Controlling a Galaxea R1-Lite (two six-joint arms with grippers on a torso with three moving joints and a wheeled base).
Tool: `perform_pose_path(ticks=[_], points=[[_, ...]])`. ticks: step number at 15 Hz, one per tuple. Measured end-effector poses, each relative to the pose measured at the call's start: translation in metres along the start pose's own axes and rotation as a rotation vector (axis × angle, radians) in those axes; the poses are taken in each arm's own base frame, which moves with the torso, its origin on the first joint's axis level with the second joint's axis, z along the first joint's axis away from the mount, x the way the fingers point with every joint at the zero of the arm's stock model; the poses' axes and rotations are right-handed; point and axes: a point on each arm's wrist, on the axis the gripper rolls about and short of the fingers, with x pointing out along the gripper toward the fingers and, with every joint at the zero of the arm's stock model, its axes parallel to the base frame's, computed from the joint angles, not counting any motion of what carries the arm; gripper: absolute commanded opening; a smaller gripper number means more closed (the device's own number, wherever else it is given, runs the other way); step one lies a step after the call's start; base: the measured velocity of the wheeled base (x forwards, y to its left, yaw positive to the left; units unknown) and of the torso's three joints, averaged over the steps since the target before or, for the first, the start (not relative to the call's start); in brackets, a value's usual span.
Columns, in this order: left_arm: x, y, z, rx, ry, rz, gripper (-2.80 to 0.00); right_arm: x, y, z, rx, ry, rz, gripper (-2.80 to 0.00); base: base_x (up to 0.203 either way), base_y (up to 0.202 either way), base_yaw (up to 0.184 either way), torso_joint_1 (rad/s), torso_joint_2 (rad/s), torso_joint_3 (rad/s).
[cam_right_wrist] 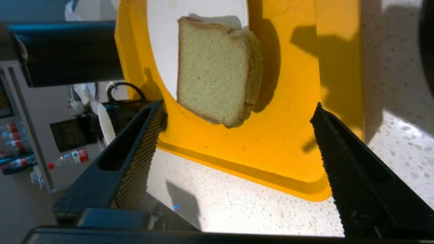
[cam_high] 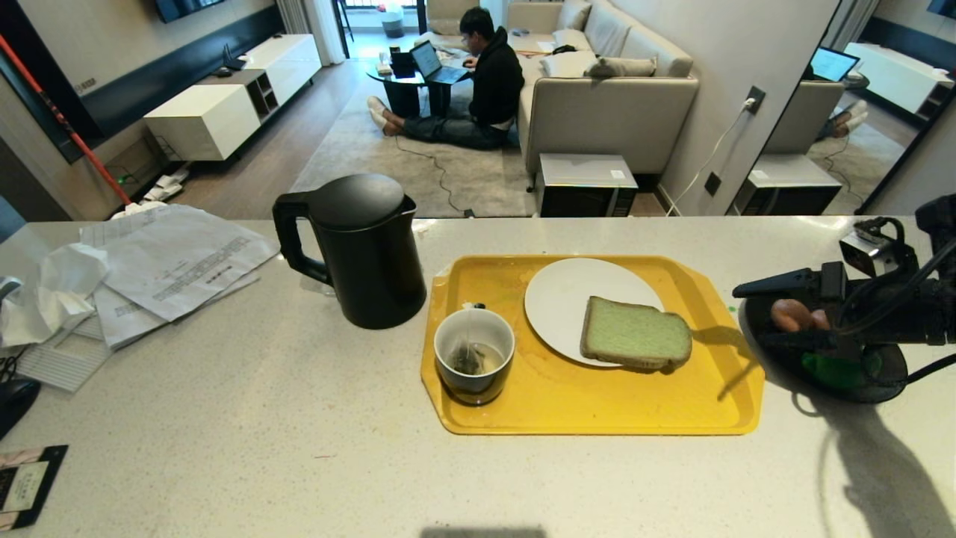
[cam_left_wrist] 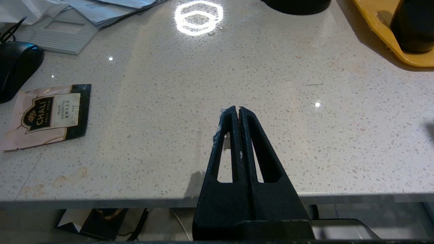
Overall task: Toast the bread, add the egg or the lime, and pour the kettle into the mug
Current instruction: Pick up the bread slice
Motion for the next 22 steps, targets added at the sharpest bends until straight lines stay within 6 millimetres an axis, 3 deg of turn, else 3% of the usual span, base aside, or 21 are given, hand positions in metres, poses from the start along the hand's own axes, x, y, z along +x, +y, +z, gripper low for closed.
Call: perform_pose_path(ticks=[10, 17, 22], points=[[0.000, 0.000, 0.000, 0.000, 0.000, 0.000, -2.80, 0.040, -0.012, 0.000, 0.040, 0.148, 0.075, 0.00, 0.000, 0.000, 0.000, 0.000, 0.00, 0.000], [0.000, 0.000, 0.000, 0.000, 0.000, -0.001, -2.80, 0.066, 0.002, -0.012, 0.015, 0.234, 0.100, 0.00, 0.000, 0.000, 0.000, 0.000, 0.00, 0.000], [0.000, 0.000, 0.000, 0.000, 0.000, 0.000, -2.80, 0.076, 0.011, -0.006, 0.009, 0.241, 0.116, 0.00, 0.000, 0.000, 0.000, 0.000, 0.00, 0.000]])
